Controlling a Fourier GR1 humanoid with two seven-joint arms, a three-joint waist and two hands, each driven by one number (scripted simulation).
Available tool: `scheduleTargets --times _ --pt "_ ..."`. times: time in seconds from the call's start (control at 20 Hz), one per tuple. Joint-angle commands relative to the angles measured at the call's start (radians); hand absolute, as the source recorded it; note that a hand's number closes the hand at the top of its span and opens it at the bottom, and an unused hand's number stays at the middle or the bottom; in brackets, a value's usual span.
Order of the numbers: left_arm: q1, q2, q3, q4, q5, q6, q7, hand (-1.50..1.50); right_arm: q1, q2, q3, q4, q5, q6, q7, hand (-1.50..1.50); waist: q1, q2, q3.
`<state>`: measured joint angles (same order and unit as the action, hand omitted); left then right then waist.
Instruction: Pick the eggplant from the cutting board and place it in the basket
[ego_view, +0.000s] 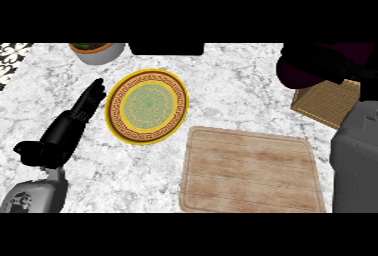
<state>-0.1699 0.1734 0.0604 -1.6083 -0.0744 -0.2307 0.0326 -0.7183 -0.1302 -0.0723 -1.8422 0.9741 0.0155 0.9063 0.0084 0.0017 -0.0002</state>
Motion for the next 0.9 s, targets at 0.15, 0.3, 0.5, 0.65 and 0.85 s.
scheduleTargets --times 0.15,0.3,0.5,0.65,0.85 --pt "0.032 0.012 0.007 -0.008 0.01 -0.025 -0.012 0.0 -0.074 -0.123 -0.206 0.237 -0.053 -0.16 -0.139 1.5 0.003 0.001 0.0" --pt "-0.006 0.002 0.007 0.025 -0.006 -0.006 -0.014 0.0 -0.051 -0.186 -0.263 0.33 -0.104 -0.195 -0.238 1.5 -0.002 0.002 0.001" --pt "0.009 -0.011 0.018 0.036 0.013 -0.011 -0.026 0.0 -0.048 -0.211 -0.283 0.402 -0.14 -0.197 -0.251 1.5 -0.003 0.0 0.0" --pt "0.046 -0.006 0.004 -0.035 0.001 -0.015 -0.004 0.0 -0.02 -0.244 -0.294 0.433 -0.173 -0.183 -0.285 1.5 -0.003 -0.002 0.0" --pt "0.022 -0.014 0.007 -0.018 -0.006 0.0 0.002 0.0 0.002 -0.32 -0.367 0.594 -0.268 -0.197 -0.462 1.5 -0.003 -0.001 0.001"
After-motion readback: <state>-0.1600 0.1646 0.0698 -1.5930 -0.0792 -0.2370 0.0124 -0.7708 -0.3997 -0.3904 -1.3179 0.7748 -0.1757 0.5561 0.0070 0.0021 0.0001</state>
